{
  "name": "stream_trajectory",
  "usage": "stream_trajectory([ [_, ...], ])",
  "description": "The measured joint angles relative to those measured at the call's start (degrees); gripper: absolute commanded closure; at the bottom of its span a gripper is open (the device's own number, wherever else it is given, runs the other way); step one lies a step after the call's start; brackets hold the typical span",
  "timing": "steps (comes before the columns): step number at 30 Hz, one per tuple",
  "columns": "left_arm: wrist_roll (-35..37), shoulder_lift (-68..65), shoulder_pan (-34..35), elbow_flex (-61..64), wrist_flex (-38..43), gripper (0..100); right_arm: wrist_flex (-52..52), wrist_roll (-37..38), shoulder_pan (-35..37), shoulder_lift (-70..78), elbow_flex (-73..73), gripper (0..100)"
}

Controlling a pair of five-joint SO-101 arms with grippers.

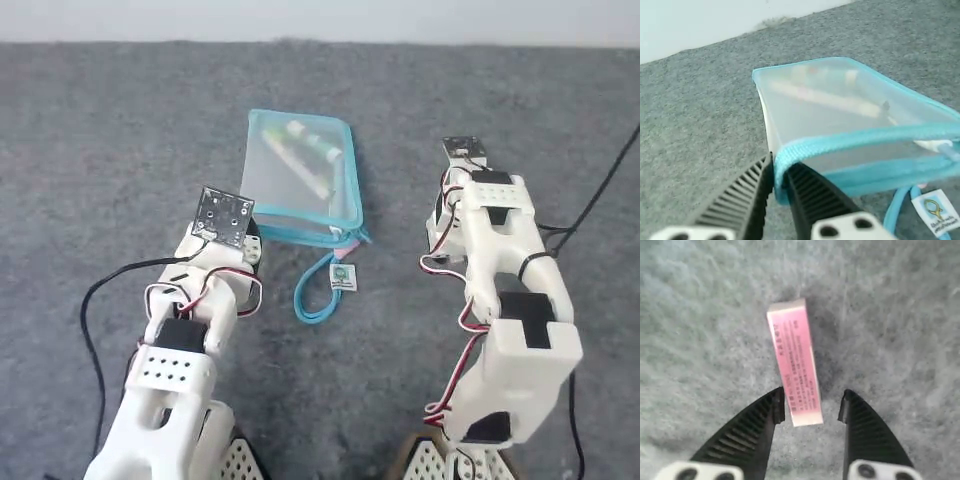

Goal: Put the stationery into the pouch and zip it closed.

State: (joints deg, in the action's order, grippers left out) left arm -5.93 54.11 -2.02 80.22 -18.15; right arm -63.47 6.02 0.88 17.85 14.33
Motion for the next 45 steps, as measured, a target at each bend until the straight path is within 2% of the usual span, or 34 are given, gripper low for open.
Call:
stream_trajectory([
  [1,0.0,0.0,0.0,0.0,0.0,99,0.1,0.1,-0.3,-0.1,0.2,99.8],
  [7,0.0,0.0,0.0,0.0,0.0,99,-2.7,0.5,-1.1,-4.1,0.4,99.1],
  [10,0.0,0.0,0.0,0.0,0.0,99,-6.8,1.1,-2.3,-11.6,0.4,99.1],
  [13,0.0,0.0,0.0,0.0,1.1,99,-11.6,5.2,-1.1,-21.8,2.4,99.1],
  [20,0.0,0.0,-0.5,0.0,1.1,99,-15.5,12.6,10.8,-45.7,12.4,99.1],
  [25,0.0,0.0,-6.9,2.1,1.2,99,-16.1,18.1,20.8,-56.5,18.2,99.1],
  [31,0.0,0.0,-10.0,2.1,1.2,99,-17.5,22.5,28.5,-57.8,20.5,99.1],
  [40,0.0,0.0,-10.0,2.1,1.2,99,-14.4,22.8,28.7,-46.6,19.9,99.1],
  [45,0.0,0.0,-10.0,2.1,1.2,99,-14.2,18.5,28.7,-35.5,11.8,99.1],
])
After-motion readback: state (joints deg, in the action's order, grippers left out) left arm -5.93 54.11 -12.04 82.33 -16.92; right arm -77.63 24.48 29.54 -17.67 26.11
